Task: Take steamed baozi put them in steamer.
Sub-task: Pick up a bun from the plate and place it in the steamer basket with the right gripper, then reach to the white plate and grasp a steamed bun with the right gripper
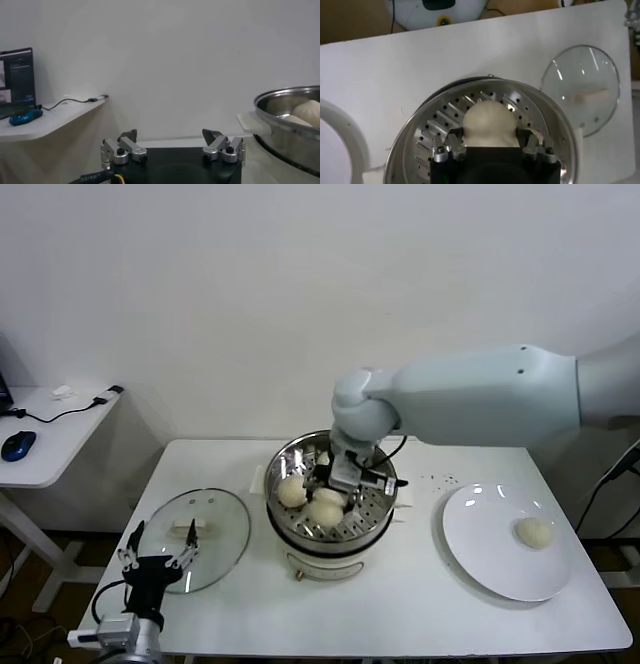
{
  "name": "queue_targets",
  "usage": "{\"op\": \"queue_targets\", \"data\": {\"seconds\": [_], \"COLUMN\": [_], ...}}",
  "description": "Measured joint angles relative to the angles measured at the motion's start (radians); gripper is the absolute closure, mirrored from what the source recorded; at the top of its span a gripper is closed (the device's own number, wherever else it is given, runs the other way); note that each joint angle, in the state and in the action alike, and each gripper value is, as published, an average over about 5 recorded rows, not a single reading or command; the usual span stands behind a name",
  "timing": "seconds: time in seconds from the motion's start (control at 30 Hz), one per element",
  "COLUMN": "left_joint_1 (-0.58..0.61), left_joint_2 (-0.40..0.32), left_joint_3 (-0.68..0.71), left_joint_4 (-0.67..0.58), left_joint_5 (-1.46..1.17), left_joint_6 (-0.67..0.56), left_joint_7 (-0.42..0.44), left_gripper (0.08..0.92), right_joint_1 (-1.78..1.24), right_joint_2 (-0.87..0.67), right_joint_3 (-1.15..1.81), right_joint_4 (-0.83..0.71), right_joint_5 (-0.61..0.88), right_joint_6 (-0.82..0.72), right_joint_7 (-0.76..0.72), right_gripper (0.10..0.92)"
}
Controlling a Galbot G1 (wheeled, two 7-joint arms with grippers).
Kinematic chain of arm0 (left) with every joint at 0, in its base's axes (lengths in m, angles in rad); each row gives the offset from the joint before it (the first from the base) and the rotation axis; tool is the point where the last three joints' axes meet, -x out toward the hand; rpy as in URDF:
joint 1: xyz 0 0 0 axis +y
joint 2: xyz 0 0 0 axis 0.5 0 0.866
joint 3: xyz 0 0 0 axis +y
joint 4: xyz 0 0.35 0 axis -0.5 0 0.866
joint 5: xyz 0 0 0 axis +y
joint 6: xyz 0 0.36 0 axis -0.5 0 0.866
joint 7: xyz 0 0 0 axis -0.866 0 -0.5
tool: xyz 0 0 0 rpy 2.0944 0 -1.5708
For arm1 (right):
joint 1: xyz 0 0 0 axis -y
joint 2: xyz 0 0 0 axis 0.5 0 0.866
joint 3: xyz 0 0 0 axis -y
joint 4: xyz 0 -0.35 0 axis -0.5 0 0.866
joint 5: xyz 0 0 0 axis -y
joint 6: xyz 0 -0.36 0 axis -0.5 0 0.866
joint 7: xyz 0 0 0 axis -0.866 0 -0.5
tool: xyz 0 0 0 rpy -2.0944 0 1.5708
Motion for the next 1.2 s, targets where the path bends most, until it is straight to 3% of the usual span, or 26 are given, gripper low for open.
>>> {"op": "queue_targets", "data": {"seconds": [0.23, 0.77, 1.2], "left_joint_1": [-0.003, 0.005, 0.008], "left_joint_2": [-0.003, -0.003, -0.005], "left_joint_3": [0.001, 0.003, 0.011], "left_joint_4": [0.005, 0.005, -0.015], "left_joint_5": [0.002, -0.003, 0.001], "left_joint_6": [-0.001, -0.011, -0.013], "left_joint_7": [-0.001, -0.004, -0.001], "left_gripper": [0.177, 0.177, 0.177], "right_joint_1": [-0.045, -0.087, 0.077], "right_joint_2": [0.019, 0.036, -0.072], "right_joint_3": [-0.002, -0.004, -0.018], "right_joint_4": [-0.019, -0.055, -0.112], "right_joint_5": [-0.043, -0.073, 0.089], "right_joint_6": [0.012, 0.027, 0.121], "right_joint_7": [0.014, 0.038, -0.097], "right_gripper": [0.317, 0.205, 0.203]}}
